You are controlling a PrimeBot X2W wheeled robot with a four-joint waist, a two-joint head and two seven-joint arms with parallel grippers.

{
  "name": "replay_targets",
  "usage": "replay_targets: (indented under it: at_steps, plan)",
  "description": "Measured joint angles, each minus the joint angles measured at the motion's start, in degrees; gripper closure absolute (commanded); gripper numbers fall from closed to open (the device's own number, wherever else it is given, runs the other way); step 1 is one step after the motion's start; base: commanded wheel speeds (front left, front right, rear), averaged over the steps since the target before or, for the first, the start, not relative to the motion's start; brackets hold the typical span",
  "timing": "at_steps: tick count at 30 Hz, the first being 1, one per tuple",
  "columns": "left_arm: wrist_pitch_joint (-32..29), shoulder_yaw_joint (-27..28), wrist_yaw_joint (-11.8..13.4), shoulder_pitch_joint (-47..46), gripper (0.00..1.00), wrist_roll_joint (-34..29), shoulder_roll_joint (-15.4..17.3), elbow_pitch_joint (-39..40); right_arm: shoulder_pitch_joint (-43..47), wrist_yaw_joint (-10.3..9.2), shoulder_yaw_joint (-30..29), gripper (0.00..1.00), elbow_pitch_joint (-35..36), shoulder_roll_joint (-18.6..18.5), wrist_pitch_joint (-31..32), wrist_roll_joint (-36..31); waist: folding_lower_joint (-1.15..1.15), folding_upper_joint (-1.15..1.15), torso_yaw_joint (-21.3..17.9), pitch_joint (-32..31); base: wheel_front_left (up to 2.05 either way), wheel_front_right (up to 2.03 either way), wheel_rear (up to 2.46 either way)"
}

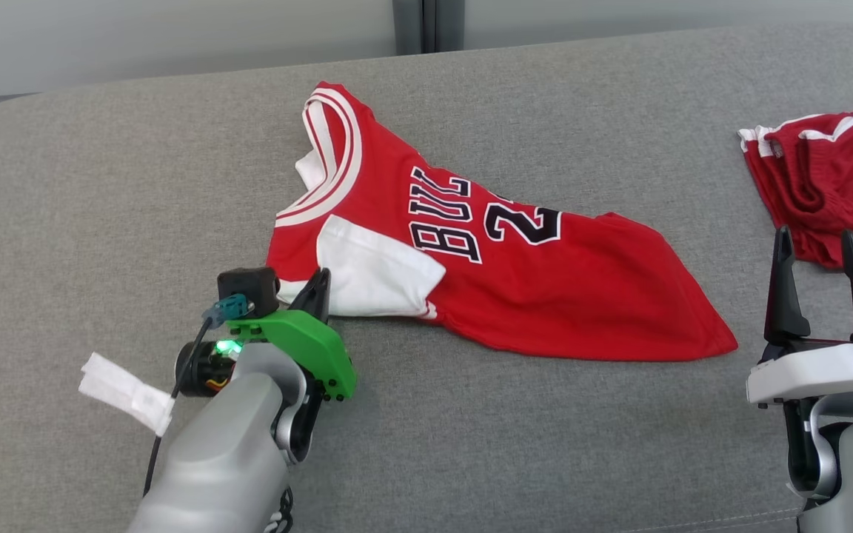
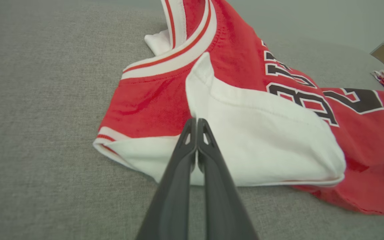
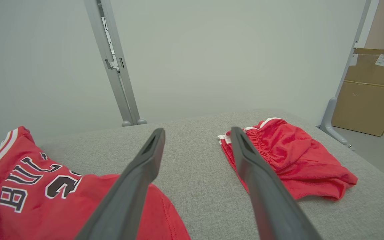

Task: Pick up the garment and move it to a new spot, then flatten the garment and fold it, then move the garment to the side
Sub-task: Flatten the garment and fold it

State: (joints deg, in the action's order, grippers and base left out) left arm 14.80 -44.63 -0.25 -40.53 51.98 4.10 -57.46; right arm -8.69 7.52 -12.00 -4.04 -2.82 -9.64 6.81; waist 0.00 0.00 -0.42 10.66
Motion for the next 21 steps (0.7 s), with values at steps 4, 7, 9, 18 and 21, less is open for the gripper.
replay_targets:
  at_steps: [4, 7, 9, 18, 21]
  plan:
    - [0.2, 3.9, 1.9, 6.1, 1.0, -2.2, 2.4, 8.3, 0.5, 0.0, -0.4, 0.0, 0.1, 0.0, 0.0, 0.1, 0.0, 0.0, 0.9, -0.5, 0.0, 0.0, 0.0]
    - [0.2, 6.1, 3.1, 12.9, 1.0, -3.0, 3.3, 13.5, 1.3, 0.0, -0.7, 0.0, 0.2, 0.0, 0.0, 0.2, 0.0, 0.0, 1.5, -1.0, 0.0, 0.0, 0.0]
    - [0.2, 8.1, 4.3, 15.7, 0.98, -4.0, 3.9, 16.3, 1.5, 0.0, -0.8, 0.0, 0.2, 0.0, 0.0, 0.2, 0.0, 0.0, 1.8, -1.3, 0.0, 0.0, 0.0]
    - [0.3, 16.0, 7.2, 24.6, 0.0, -8.1, 5.6, 27.2, 2.5, 0.0, -1.3, 0.0, 0.3, 0.0, 0.4, 0.3, 0.0, 0.0, 3.1, -2.7, 0.0, 0.0, 0.0]
    - [0.3, 18.4, 8.1, 27.2, 0.0, -10.6, 6.2, 31.7, 2.5, 0.0, -1.2, 0.0, 0.4, 0.0, 0.5, 0.5, 0.0, 0.0, 3.3, -3.1, 0.0, 0.0, 0.0]
